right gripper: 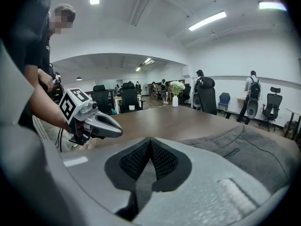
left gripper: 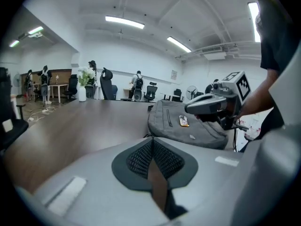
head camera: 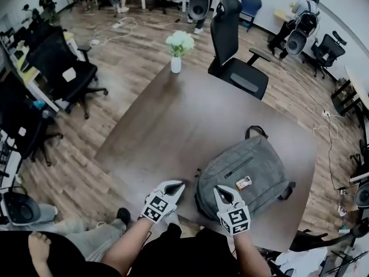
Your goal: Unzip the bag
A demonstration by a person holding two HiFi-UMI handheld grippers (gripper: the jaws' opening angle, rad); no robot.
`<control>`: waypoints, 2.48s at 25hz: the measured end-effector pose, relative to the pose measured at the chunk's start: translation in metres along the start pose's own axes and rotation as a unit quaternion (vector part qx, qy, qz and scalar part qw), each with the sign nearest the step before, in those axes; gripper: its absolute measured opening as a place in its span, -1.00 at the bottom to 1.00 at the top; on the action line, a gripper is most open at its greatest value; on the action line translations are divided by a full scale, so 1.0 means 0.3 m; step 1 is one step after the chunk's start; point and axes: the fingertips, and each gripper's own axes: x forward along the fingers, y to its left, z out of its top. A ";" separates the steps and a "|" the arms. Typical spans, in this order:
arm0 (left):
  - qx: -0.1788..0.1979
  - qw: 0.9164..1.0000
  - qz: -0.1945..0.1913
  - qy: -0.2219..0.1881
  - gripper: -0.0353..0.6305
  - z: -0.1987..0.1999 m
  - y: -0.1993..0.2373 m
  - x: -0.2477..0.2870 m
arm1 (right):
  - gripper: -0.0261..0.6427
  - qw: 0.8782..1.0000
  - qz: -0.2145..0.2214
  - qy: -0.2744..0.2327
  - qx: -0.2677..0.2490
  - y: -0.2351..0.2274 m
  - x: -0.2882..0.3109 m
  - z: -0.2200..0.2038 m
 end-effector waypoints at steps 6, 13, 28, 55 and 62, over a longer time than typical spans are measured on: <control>0.066 0.997 -0.014 0.048 -0.83 -0.049 -0.020 0.090 | -0.91 1.000 0.008 0.027 0.002 -0.019 0.038 -0.036; 0.122 0.988 -0.023 0.096 -0.70 -0.084 -0.009 0.181 | -0.91 0.998 0.027 0.052 -0.006 -0.031 0.085 -0.090; 0.200 0.966 -0.053 0.154 -0.64 -0.118 -0.003 0.298 | -0.91 0.997 0.038 0.064 0.020 -0.073 0.135 -0.126; 0.365 0.912 -0.108 0.152 -0.83 -0.129 -0.043 0.323 | -0.91 0.996 0.035 0.075 -0.032 -0.104 0.168 -0.117; 0.271 0.934 -0.163 0.165 -0.83 -0.111 -0.073 0.290 | -0.91 0.994 0.047 0.077 -0.057 -0.133 0.185 -0.097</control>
